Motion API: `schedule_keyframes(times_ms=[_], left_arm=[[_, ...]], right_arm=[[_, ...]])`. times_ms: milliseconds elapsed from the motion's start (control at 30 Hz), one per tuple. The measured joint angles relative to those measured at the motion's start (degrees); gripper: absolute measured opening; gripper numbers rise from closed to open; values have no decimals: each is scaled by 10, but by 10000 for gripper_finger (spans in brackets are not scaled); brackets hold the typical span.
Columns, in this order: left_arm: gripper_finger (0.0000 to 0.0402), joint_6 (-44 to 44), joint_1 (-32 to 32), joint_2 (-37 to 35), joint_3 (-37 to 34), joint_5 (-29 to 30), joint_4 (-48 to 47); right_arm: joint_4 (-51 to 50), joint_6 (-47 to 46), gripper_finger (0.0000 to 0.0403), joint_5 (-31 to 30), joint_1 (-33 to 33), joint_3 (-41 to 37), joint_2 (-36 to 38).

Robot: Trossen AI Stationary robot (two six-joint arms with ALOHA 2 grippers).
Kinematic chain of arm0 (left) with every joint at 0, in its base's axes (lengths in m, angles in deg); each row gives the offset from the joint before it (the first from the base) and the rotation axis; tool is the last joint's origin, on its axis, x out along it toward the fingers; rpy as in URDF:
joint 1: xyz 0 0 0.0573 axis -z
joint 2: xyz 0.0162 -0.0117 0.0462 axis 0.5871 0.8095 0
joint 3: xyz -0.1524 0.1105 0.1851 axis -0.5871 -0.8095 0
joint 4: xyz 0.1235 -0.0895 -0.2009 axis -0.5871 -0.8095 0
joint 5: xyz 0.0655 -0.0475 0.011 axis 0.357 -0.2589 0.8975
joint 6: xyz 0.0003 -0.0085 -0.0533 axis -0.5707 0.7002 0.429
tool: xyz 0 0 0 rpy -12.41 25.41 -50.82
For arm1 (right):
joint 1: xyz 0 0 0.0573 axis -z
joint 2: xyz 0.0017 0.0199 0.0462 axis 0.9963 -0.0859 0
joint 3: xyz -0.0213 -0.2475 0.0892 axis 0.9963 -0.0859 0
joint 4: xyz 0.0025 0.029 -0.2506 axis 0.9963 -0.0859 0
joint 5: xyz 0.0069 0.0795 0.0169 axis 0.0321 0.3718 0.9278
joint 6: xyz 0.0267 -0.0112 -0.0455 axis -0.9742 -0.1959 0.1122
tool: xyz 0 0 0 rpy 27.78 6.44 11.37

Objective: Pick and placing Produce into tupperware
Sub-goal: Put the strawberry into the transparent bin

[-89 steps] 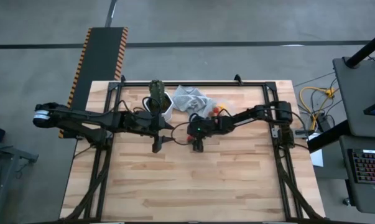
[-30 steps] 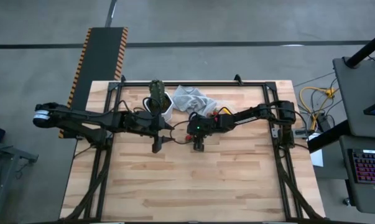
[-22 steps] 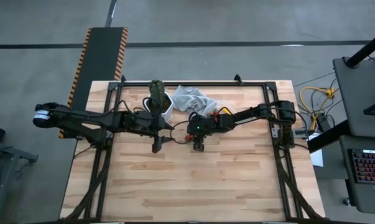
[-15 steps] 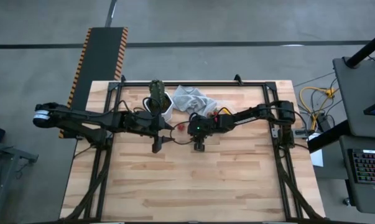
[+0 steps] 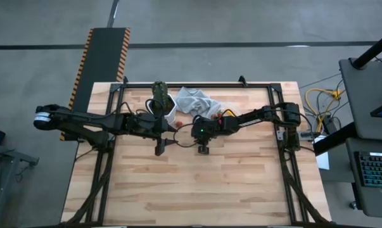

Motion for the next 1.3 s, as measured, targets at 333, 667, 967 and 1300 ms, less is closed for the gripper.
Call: schedule_keyframes(times_ms=[333, 667, 967, 1300], left_arm=[[221, 0, 0, 0, 0, 0, -5], [222, 24, 0, 0, 0, 0, -48], [222, 30, 1, 0, 0, 0, -43], [222, 28, 0, 3, 0, 3, -18]], right_arm=[[61, 25, 141, -2, 0, 0, 0], [42, 23, 250, -49, 2, 21, 9], [34, 39, 230, -45, -16, -3, 184], [31, 43, 207, -13, -64, -154, 491]])
